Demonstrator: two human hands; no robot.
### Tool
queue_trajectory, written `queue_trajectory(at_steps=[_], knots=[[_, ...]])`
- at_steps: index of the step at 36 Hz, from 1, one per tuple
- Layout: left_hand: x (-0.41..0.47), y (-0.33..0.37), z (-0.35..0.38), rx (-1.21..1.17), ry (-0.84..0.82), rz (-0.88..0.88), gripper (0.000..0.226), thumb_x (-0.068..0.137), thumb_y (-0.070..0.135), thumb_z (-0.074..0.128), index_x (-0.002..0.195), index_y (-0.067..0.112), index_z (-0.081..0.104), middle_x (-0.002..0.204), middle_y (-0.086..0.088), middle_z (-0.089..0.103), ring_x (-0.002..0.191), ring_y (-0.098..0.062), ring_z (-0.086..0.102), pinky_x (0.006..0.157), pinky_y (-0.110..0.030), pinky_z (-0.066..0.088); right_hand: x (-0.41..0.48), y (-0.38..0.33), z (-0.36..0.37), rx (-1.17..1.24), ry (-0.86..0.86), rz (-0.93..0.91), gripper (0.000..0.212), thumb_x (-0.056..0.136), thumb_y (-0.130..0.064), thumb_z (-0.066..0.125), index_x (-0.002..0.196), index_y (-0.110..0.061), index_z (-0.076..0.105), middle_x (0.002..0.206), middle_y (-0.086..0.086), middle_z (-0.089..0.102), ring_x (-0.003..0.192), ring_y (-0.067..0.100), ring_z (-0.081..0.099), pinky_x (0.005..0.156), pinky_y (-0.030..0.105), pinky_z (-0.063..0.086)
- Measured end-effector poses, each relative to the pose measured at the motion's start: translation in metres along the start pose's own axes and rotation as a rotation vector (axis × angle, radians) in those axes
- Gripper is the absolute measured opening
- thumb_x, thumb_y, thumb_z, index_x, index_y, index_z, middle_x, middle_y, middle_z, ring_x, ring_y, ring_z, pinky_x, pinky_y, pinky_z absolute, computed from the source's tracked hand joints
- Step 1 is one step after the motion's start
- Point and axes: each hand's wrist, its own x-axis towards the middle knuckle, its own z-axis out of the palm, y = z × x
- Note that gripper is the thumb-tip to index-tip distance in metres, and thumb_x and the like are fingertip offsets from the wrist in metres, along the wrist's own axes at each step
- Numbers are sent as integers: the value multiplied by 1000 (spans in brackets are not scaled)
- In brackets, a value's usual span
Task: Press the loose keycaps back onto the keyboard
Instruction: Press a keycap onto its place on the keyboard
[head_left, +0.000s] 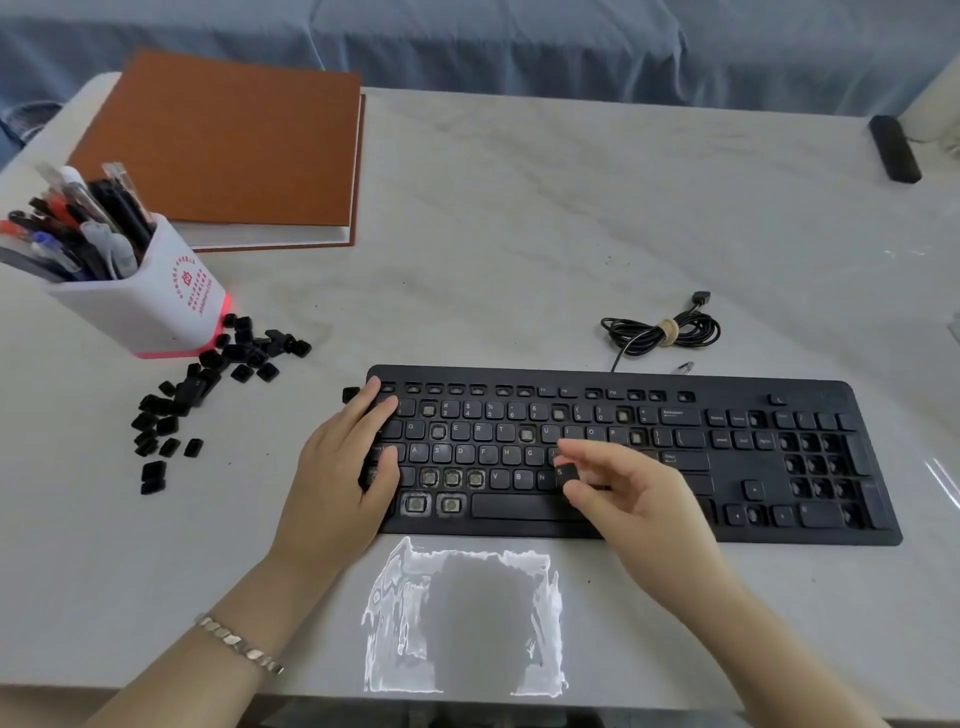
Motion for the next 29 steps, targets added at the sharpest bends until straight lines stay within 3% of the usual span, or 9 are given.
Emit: queue_trajectory(at_steps=[5, 9, 13, 17, 24, 29], knots=[[2, 2, -2, 12, 1, 17, 55, 88, 35, 35, 131, 8, 53, 146, 4, 37, 129, -9, 37, 109, -29, 26, -2, 9, -14, -46, 64, 18, 33, 80, 2, 66, 80, -31, 68, 83, -7, 69, 69, 3, 65, 68, 7, 46], [7, 11, 0, 221, 39, 48, 51, 88, 30, 36, 120, -2, 60, 134, -18, 53, 132, -34, 37, 110, -40, 24, -6, 16, -31, -5, 139, 41, 33, 75, 8, 68, 73, -25, 69, 81, 0, 70, 69, 9, 68, 64, 7, 46], [13, 41, 15, 340, 39, 93, 51, 89, 30, 36, 119, -4, 59, 127, -28, 55, 133, -41, 24, 110, -45, 13, -8, 25, -52, -13, 230, 61, 28, 70, 9, 73, 72, -18, 70, 67, 2, 70, 61, 6, 66, 61, 7, 47], [19, 77, 42, 327, -64, 176, 52, 90, 33, 35, 127, 2, 55, 139, -27, 44, 135, -36, 21, 111, -42, 10, -14, 32, -79, -59, 249, 79, 28, 71, 8, 72, 81, -18, 71, 60, -3, 67, 55, -1, 60, 60, 5, 46], [29, 116, 80, 368, -192, 289, 54, 90, 37, 34, 127, 6, 57, 141, -21, 45, 131, -35, 43, 107, -44, 20, -24, 47, -134, -111, 371, 96, 27, 75, 10, 68, 92, -11, 69, 71, 6, 65, 52, -5, 55, 59, 2, 44], [33, 121, 90, 369, -166, 310, 55, 88, 36, 35, 125, 3, 58, 139, -20, 48, 132, -30, 34, 108, -43, 21, -22, 60, -171, -215, 447, 84, 30, 75, 11, 65, 86, -17, 68, 71, 2, 62, 53, -3, 54, 60, 4, 45]])
